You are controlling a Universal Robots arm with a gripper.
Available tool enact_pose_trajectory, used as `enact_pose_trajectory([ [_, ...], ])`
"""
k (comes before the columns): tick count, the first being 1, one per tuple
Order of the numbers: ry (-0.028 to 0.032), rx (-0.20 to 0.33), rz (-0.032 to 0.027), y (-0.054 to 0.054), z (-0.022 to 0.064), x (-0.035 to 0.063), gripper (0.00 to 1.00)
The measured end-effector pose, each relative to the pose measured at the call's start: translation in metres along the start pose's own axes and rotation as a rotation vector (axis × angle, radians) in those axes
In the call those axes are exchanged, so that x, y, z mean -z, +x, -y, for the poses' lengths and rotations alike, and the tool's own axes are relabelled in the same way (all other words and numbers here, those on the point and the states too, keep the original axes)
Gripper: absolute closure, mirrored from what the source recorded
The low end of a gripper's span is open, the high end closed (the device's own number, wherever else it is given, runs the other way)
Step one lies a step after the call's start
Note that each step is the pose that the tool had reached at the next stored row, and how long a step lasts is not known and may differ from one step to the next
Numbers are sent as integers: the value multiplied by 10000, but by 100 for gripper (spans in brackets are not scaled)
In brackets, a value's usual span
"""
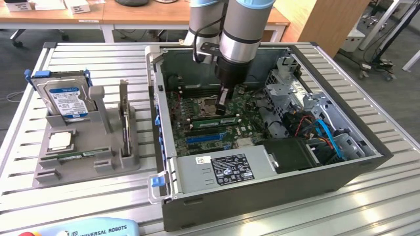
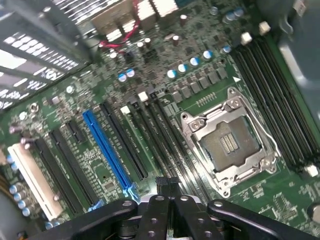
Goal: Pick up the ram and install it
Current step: 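Press down the ram until it locks into place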
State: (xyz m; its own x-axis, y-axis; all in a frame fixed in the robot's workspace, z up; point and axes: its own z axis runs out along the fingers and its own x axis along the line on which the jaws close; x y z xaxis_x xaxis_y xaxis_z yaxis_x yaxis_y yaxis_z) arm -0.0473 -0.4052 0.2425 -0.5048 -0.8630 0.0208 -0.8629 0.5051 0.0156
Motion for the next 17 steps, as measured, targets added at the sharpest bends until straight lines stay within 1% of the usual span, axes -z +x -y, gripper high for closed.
enact_pose_trajectory([
  [17, -58, -2791, 42, 0, 0, -13, 90],
])
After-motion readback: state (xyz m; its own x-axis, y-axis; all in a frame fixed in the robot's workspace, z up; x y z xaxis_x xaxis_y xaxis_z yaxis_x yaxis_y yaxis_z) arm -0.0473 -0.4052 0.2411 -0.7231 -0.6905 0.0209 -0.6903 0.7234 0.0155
